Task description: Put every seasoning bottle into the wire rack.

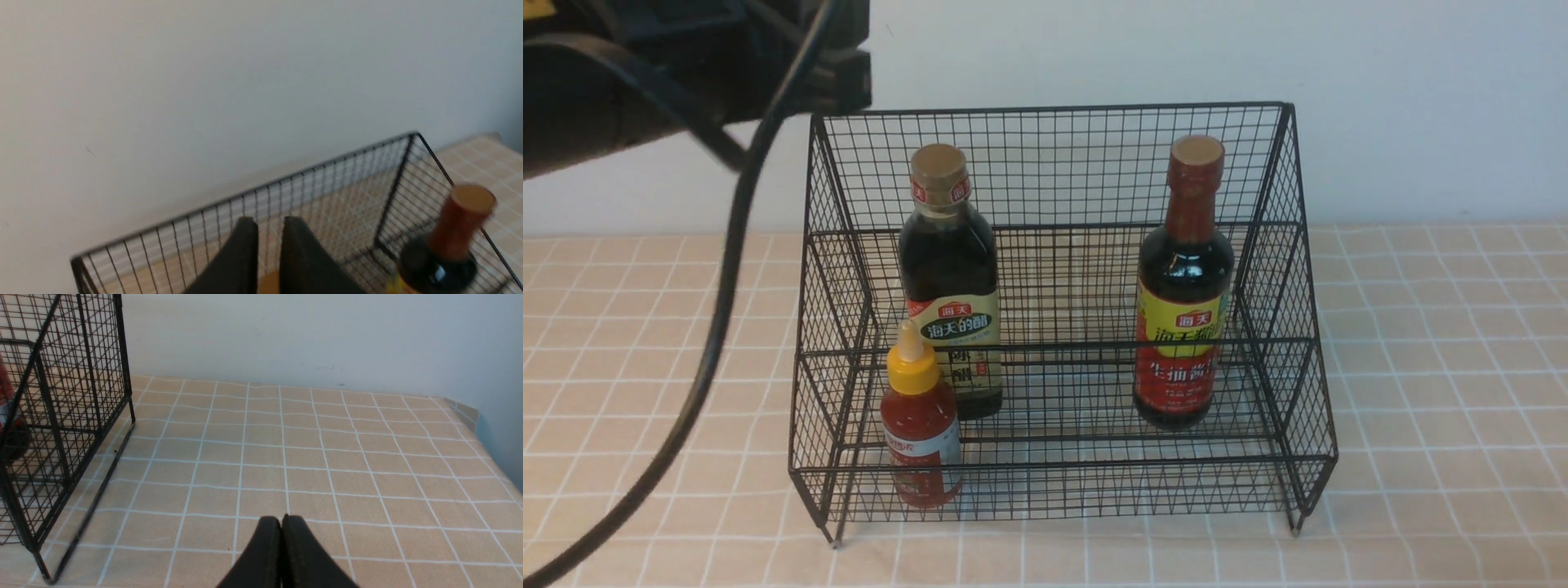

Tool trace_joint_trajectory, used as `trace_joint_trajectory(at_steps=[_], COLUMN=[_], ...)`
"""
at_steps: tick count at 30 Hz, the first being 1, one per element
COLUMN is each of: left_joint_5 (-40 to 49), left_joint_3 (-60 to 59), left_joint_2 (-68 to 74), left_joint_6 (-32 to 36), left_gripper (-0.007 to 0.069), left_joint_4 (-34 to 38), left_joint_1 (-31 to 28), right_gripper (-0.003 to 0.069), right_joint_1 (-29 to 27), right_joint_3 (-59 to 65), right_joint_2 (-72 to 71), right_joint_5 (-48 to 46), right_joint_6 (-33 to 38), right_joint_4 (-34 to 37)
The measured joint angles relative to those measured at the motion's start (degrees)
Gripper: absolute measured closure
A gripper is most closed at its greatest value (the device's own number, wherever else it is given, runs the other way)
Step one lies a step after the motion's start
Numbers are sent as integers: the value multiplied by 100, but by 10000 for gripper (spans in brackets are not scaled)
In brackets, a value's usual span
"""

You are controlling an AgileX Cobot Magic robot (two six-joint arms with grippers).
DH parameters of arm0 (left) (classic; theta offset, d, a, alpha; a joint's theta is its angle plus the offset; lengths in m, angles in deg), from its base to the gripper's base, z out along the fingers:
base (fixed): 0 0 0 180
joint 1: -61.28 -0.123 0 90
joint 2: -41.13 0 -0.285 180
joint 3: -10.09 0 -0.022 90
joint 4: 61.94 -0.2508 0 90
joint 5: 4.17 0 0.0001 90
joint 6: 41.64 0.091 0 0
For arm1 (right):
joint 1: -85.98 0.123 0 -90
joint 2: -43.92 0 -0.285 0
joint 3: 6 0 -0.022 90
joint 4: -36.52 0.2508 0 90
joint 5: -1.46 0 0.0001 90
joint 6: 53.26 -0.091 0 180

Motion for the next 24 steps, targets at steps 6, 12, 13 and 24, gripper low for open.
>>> trace_joint_trajectory(at_steps=[6, 12, 13, 24], left_joint_5=[2080, 3443, 3470, 3729], left_joint_3=[0, 0, 0, 5], left_joint_2=[-449, -1218, -1370, -3169], left_joint_6=[-630, -1390, -1480, -1851], left_gripper=[631, 631, 631, 631], left_joint_4=[-269, -1192, -1284, -1401], left_joint_1=[-610, -1176, -1191, -1218], right_gripper=[673, 673, 673, 673], right_joint_1=[0, 0, 0, 0], right_joint_3=[0, 0, 0, 0], right_joint_2=[0, 0, 0, 0], right_joint_5=[0, 0, 0, 0], right_joint_6=[0, 0, 0, 0], right_joint_4=[0, 0, 0, 0])
